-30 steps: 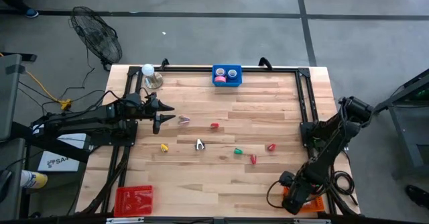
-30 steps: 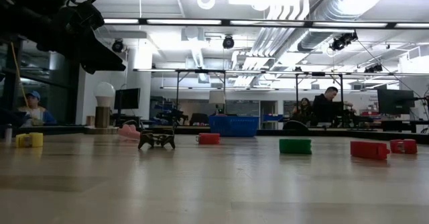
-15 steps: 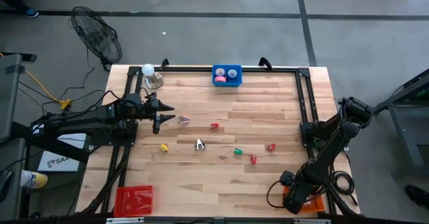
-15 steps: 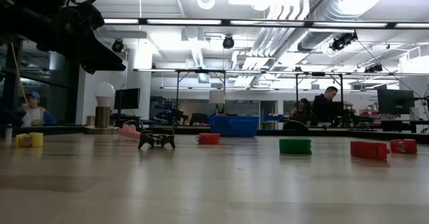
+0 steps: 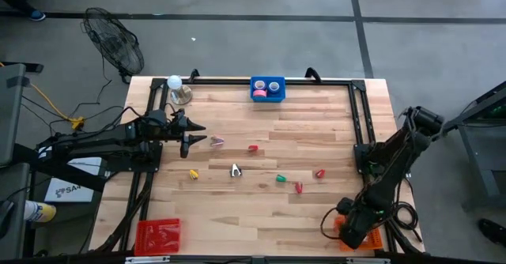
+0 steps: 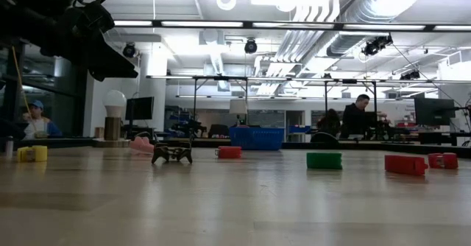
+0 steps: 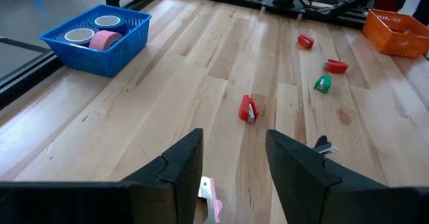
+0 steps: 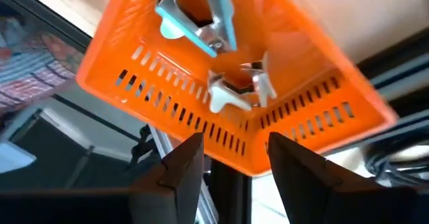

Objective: Pick and place Stapler, Stapler remover, tape
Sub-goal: Put the pink staple remover into the orange bin

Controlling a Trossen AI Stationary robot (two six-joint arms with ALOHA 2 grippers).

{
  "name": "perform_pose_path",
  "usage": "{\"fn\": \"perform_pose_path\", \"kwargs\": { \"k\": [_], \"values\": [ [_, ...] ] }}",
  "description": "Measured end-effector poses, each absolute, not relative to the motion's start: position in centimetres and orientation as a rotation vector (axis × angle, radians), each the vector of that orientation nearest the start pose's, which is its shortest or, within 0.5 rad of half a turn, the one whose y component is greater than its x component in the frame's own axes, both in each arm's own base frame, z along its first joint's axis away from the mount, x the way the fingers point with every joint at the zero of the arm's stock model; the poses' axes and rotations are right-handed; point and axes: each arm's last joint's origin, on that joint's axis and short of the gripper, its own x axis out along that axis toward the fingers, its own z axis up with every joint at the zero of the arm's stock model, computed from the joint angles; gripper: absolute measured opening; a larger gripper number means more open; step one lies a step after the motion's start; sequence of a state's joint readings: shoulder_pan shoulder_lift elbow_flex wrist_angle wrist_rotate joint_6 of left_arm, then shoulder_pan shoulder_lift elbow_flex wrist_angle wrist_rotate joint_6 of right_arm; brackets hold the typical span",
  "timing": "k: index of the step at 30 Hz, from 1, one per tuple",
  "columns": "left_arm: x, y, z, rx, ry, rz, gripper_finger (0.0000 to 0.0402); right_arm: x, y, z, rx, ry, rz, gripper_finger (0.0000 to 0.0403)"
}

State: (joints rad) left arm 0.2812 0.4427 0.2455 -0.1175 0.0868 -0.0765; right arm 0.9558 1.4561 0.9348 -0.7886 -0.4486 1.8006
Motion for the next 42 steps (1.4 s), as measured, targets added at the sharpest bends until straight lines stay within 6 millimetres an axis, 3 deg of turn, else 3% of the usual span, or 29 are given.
{"fn": "perform_pose_path", "kwargs": {
  "k": [7, 12, 18, 22, 31, 36, 42],
  "values": [
    [12.1, 3.2, 19.6, -0.135, 0.314, 0.205, 0.016, 12.9, 19.2, 22.3, 0.804, 1.662, -0.362, 0.0154],
    [12.0, 3.3, 19.5, -0.113, 0.328, 0.226, 0.016, 12.8, 17.2, 22.9, 0.627, 1.554, -0.377, 0.0154],
    [12.2, 3.5, 19.3, -0.066, 0.356, 0.279, 0.0168, 13.9, 15.1, 23.0, 0.344, 1.331, -0.411, 0.0154],
    [12.8, 3.7, 18.6, -0.047, 0.423, 0.285, 0.0198, 15.2, 13.6, 23.1, 0.199, 1.219, -0.446, 0.0154],
    [14.8, 4.6, 16.3, -0.035, 0.583, 0.352, 0.0293, 17.7, 10.3, 23.2, 0.049, 1.196, -0.488, 0.0154],
    [15.7, 4.8, 15.2, -0.038, 0.636, 0.33, 0.0312, 18.6, 8.7, 23.3, -0.015, 1.211, -0.502, 0.0165],
    [16.1, 4.8, 14.2, -0.04, 0.704, 0.291, 0.032, 19.6, 6.7, 23.3, -0.037, 1.233, -0.508, 0.0216]
  ]
}}
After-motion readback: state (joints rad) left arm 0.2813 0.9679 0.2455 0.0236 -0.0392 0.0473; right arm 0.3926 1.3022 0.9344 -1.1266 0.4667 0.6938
